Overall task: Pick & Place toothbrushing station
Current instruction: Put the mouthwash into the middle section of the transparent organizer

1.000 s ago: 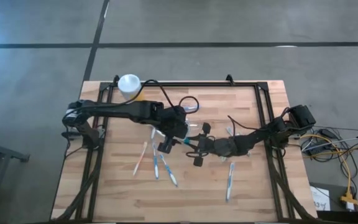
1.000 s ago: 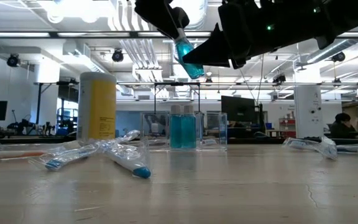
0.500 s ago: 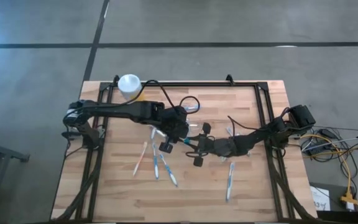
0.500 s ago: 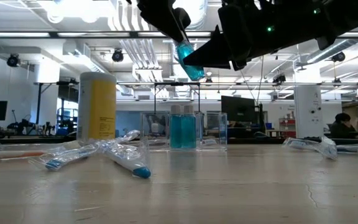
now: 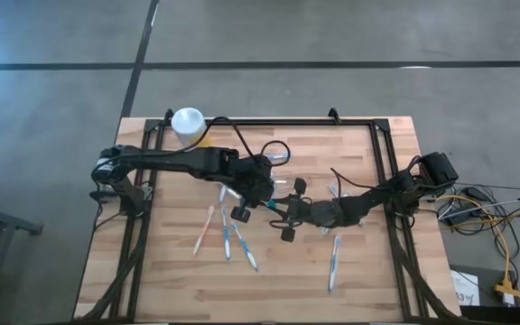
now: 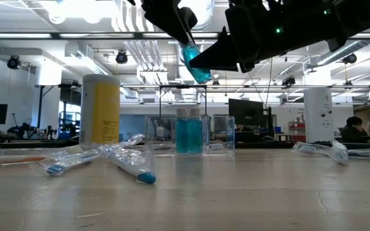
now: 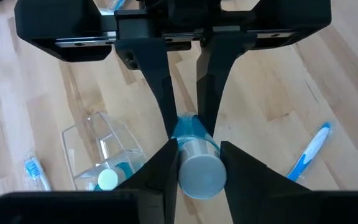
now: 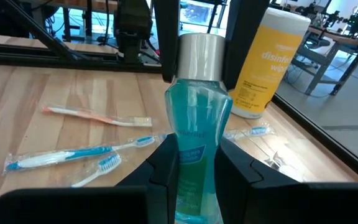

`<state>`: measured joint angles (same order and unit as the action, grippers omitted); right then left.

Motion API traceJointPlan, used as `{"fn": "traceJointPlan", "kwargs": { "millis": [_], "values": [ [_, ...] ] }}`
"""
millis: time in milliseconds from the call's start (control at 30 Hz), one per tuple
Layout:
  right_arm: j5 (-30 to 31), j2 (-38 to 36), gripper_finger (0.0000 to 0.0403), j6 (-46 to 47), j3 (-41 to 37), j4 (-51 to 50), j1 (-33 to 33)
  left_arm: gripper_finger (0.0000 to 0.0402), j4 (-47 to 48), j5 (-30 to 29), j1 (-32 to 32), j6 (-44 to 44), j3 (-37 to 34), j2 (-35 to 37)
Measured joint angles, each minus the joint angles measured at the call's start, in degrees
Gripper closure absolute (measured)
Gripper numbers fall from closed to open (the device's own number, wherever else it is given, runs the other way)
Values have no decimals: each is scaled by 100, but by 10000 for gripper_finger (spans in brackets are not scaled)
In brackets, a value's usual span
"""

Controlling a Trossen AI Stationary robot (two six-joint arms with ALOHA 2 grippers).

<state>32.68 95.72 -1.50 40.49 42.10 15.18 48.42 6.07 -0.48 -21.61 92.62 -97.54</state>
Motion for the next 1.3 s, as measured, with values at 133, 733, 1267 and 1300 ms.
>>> {"fn": "traceJointPlan", "kwargs": {
  "millis": [133, 733, 1267, 1300],
  "values": [
    [1, 0, 335, -4, 0, 3, 0, 303, 4, -20, -10, -45, 0, 0],
    [119, -7, 192, -21, 24, 74, 4, 303, 115, -92, -17, -167, -15, -24],
    [1123, -251, 115, 146, 17, -574, 378, 303, 1059, -827, 152, -528, 574, 96],
    [1122, -306, 117, 294, 17, -770, 437, 303, 1155, -870, 214, -561, 644, 96]
  ]
}}
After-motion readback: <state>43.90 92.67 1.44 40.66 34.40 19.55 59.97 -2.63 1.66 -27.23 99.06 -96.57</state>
